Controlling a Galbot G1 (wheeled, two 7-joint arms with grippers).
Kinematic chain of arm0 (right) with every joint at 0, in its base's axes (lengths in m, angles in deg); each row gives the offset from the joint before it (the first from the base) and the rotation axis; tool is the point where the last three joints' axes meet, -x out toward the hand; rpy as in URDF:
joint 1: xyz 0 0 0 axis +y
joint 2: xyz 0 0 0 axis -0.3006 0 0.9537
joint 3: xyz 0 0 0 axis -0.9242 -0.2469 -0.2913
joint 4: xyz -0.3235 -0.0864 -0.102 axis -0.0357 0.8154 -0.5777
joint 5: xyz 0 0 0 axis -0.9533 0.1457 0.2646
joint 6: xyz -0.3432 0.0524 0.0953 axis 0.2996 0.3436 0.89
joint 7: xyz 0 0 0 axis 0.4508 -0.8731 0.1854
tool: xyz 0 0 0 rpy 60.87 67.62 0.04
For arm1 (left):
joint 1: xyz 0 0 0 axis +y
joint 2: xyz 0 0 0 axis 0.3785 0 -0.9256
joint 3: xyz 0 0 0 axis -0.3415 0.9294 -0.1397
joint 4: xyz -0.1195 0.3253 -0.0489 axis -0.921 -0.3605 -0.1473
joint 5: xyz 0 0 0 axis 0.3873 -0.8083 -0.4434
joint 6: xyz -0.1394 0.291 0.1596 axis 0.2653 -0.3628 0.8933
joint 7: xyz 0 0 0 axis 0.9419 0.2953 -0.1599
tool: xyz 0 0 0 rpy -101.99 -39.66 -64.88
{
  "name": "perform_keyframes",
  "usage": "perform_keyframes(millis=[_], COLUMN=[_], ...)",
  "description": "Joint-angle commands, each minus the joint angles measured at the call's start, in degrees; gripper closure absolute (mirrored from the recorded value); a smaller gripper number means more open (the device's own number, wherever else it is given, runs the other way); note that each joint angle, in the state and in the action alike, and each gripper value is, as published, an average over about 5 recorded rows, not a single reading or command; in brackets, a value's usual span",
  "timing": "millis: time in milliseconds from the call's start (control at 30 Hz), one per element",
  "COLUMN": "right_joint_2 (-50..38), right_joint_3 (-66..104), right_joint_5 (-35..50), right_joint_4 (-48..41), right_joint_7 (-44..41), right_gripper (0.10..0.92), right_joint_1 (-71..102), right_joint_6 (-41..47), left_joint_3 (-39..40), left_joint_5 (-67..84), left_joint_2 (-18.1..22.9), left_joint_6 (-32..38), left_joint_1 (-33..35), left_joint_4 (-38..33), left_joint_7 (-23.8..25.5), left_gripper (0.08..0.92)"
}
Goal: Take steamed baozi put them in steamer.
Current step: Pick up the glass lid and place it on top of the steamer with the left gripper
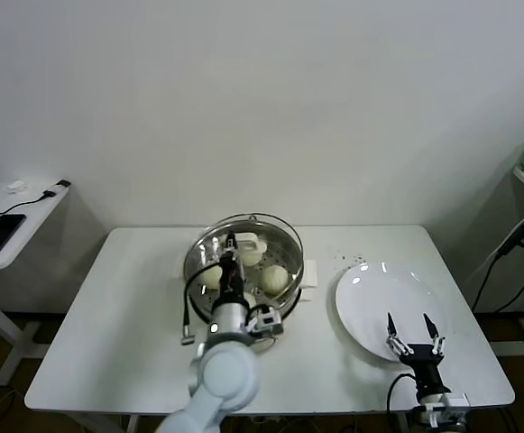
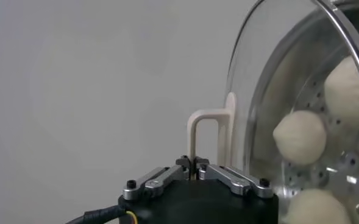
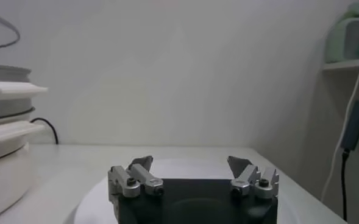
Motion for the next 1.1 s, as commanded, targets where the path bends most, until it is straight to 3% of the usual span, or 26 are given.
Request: perform_keyframes(millis=[33, 433, 1100], right_joint_2=[0.18, 0.42, 0.54], right_joint_3=[0.08, -0.02, 0.02], right_joint_5=[0.50, 1.18, 0.77], right_joint_4=[-0.58, -0.70, -1.44], right_joint_7=[0.63, 1.26, 0.84], right_gripper=[0.203, 0.203, 0.203], right_joint_1=[-0.14, -0.67, -0.71], right_joint_6=[-1.67, -2.90, -3.80], left_joint_3=[2.62, 0.31, -0.60], left_joint_5=[-6.63, -8.81, -6.92], left_joint_2=[5.79, 4.13, 3.23], left_joint_6=[-1.27, -0.12, -0.03], left_joint_1=[-0.78, 0.50, -0.31], left_joint_4=[6.07, 8.41, 10.30], left_joint_7=[-0.38, -3.07, -3.29], left_gripper=[0.867, 0.867, 0.867])
